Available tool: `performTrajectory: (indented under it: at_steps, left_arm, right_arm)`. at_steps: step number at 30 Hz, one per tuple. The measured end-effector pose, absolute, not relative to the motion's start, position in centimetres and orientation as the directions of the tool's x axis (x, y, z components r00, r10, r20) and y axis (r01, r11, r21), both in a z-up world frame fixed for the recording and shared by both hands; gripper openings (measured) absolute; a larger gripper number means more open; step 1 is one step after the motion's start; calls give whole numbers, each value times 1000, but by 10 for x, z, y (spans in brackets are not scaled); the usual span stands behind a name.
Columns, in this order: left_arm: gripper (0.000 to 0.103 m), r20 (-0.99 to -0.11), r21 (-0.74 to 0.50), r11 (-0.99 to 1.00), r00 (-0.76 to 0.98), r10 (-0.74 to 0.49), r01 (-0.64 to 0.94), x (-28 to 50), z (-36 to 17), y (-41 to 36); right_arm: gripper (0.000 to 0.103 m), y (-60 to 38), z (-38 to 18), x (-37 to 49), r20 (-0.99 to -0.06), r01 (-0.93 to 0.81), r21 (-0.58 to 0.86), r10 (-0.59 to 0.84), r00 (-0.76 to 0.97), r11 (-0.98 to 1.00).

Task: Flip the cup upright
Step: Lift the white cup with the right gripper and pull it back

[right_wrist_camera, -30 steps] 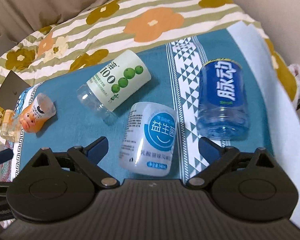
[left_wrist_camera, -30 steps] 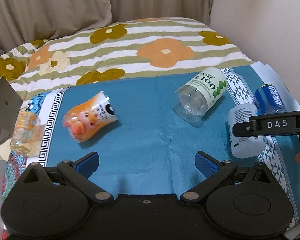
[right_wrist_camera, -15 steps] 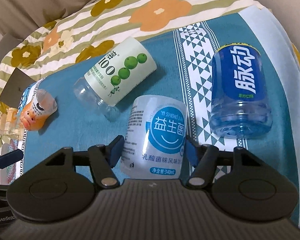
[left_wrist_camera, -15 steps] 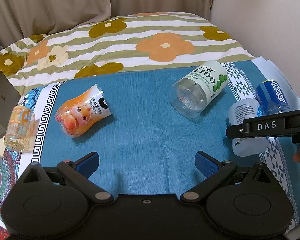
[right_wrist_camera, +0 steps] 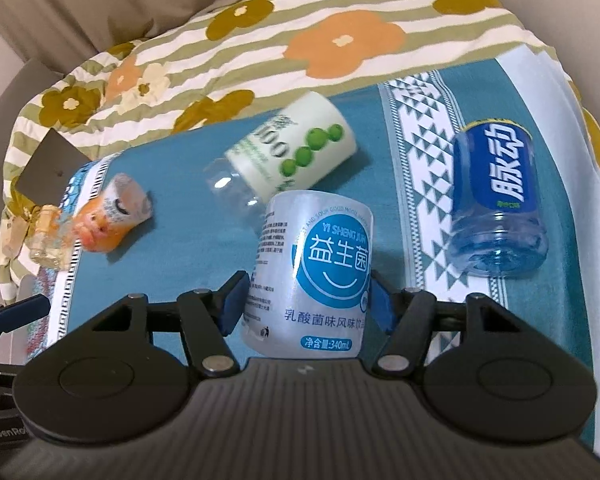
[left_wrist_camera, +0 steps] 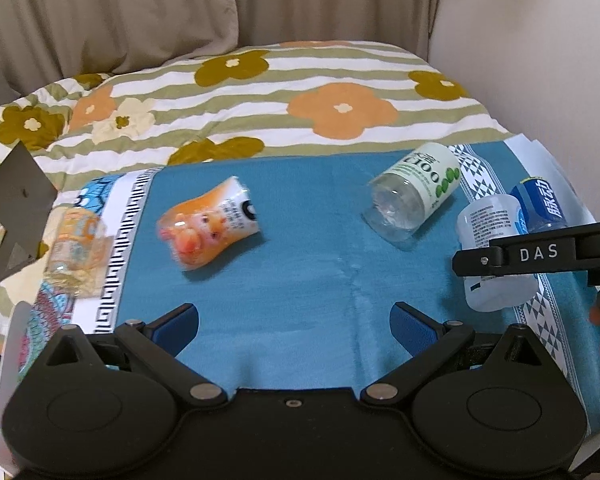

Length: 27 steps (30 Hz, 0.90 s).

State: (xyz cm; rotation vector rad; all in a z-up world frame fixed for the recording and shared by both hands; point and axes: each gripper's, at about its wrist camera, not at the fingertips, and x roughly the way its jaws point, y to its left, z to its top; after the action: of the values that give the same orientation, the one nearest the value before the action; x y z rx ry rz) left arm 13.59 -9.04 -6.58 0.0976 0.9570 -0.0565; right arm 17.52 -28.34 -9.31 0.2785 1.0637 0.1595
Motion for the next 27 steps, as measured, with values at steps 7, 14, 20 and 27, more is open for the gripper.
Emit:
performTrajectory:
  at_steps: [7, 14, 20, 27]
  left_arm:
    - [103, -817, 42, 996, 577, -8, 74, 116, -61, -60]
    - [103, -820, 29, 997, 572, -15, 68, 97, -65, -31]
    - [103, -834, 11, 997, 551, -33, 76, 84, -76, -12]
    - [103, -845, -3, 996, 532, -50, 90, 77, -87, 1]
  right_arm:
    - [78, -252, -79, 155, -831, -27, 294, 270, 486, 955]
    - [78, -214, -86, 137, -848, -52, 279, 271, 455, 959]
    - [78, -185, -102, 122, -870, -66, 247, 251, 424, 967]
    - [78, -163, -118, 113, -887, -74, 203, 215, 408, 976]
